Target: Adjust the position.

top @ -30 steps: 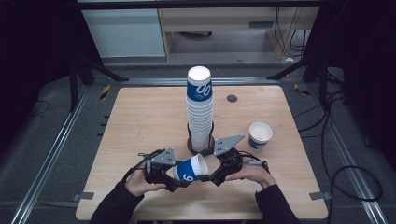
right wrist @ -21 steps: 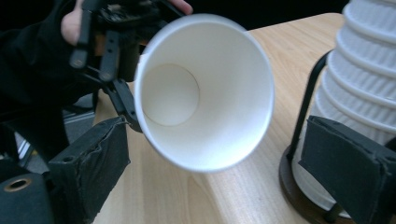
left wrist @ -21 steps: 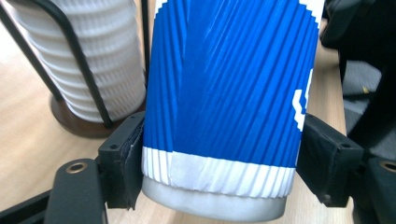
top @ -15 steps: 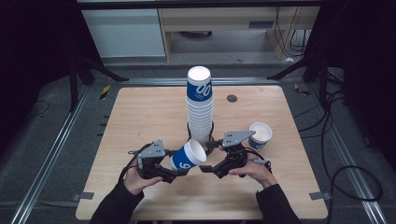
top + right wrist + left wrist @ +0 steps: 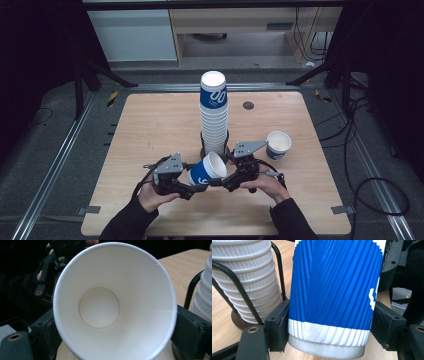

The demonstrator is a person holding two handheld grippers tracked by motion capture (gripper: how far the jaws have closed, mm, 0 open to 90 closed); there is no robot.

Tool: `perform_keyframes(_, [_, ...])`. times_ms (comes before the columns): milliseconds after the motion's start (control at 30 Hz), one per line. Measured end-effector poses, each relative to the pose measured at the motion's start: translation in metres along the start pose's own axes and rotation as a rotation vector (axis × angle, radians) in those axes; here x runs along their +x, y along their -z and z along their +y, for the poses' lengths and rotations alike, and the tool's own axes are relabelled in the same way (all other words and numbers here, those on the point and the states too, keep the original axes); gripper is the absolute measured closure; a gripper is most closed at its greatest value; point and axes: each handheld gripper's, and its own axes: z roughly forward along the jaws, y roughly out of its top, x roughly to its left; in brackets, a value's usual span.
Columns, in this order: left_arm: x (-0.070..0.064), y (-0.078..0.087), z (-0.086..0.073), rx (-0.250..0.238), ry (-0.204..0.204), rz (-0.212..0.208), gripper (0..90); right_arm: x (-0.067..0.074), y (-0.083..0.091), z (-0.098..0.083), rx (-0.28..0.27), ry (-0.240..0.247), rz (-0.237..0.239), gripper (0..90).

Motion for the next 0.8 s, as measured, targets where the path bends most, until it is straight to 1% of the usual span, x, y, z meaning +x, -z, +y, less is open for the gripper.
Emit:
perform_keyframes(100, [-0.0010, -0.0006, 0.0006, 0.001, -0.003, -0.007, 25.3, 0.0002, -0.0020, -0.0004, 0.001, -0.005, 0.007, 10.7])
perform_keyframes(233, [-0.0022, -0.0010, 0.0009, 0.002, -0.009, -0.005, 25.2, 0.0001, -0.0040, -0.0007, 0.003, -0.031, 0.030, 12.0])
perform_keyframes(367, [-0.0013, -0.0015, 0.0004, 0.010, -0.001, -0.016, 25.1, -0.0004, -0.0040, -0.0012, 0.003, -0.037, 0.040, 14.0])
perform_keyframes(433, [-0.0013, -0.0015, 0.0003, 0.011, -0.002, -0.015, 24.9, -0.0005, -0.0038, -0.0014, 0.004, -0.037, 0.043, 14.4])
perform_keyframes(567, [0.0001, -0.0019, -0.0002, 0.013, 0.015, -0.029, 24.2, 0.0006, -0.0033, -0.0012, 0.002, -0.032, 0.043, 16.4])
perform_keyframes(700, [-0.0002, -0.0016, 0.0002, 0.012, 0.012, -0.026, 23.7, 0.0016, -0.0026, -0.0008, 0.000, -0.024, 0.041, 16.9])
perform_keyframes(800, [0.0006, -0.0009, 0.0000, 0.013, 0.021, -0.024, 21.6, 0.0025, -0.0009, 0.0002, -0.005, -0.012, 0.032, 17.1])
